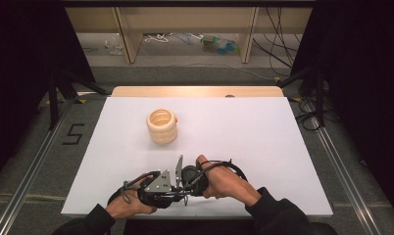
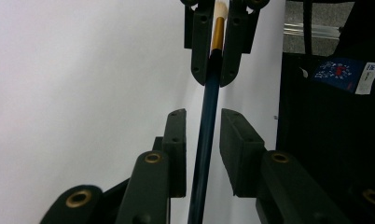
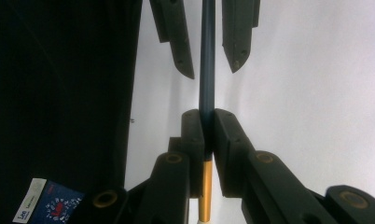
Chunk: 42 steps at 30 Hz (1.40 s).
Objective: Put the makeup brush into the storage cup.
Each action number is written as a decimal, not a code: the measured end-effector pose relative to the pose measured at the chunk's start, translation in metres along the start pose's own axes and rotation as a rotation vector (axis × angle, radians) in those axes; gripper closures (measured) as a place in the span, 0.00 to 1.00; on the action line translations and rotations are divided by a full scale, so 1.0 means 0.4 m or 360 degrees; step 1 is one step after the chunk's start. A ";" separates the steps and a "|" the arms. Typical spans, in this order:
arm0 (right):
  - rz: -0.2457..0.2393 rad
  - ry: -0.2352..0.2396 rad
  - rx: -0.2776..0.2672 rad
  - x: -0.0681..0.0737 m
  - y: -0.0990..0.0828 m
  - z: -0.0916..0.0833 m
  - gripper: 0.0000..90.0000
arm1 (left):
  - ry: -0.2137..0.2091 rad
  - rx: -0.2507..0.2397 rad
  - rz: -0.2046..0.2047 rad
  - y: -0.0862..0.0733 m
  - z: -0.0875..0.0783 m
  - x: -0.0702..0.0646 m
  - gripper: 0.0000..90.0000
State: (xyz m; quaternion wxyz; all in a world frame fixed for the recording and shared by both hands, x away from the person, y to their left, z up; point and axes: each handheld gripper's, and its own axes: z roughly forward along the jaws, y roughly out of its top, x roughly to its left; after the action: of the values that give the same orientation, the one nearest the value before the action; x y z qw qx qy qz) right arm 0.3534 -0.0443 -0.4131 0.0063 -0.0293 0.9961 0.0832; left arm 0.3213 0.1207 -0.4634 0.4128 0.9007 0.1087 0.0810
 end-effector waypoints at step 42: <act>0.0230 -0.0239 -0.0335 -0.023 -0.050 -0.096 0.37 | 0.0022 -0.0096 -0.0050 0.002 -0.026 0.015 0.94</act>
State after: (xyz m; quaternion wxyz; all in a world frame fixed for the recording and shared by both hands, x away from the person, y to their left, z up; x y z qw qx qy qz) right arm 0.3635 -0.0700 -0.3783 0.0716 0.0482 0.9781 0.1893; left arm 0.3246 0.1293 -0.4559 0.4402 0.8854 0.1232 0.0840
